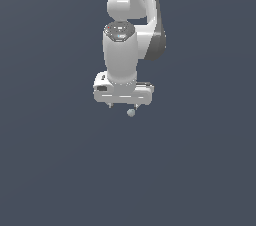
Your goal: Pick up the object and move it to a goal position.
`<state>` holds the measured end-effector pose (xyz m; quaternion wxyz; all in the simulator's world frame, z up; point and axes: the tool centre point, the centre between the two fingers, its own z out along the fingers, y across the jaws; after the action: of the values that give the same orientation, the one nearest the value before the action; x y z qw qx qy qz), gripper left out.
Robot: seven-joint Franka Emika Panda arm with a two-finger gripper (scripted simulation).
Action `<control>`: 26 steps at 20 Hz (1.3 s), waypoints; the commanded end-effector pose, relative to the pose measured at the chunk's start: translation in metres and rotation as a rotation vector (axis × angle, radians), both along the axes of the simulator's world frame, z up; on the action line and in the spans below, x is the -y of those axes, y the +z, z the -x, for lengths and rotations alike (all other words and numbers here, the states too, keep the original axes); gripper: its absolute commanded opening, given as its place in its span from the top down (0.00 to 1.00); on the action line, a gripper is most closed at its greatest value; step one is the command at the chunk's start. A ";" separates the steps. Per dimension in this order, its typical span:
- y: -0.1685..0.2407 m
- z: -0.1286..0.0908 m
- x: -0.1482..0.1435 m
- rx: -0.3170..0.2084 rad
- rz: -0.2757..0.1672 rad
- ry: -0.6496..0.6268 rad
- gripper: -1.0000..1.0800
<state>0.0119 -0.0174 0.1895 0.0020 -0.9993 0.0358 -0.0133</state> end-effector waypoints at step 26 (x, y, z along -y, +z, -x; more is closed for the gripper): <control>-0.057 0.030 0.003 -0.011 0.019 0.045 0.04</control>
<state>-0.0122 -0.0264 0.1427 -0.0087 -0.9997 0.0188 -0.0094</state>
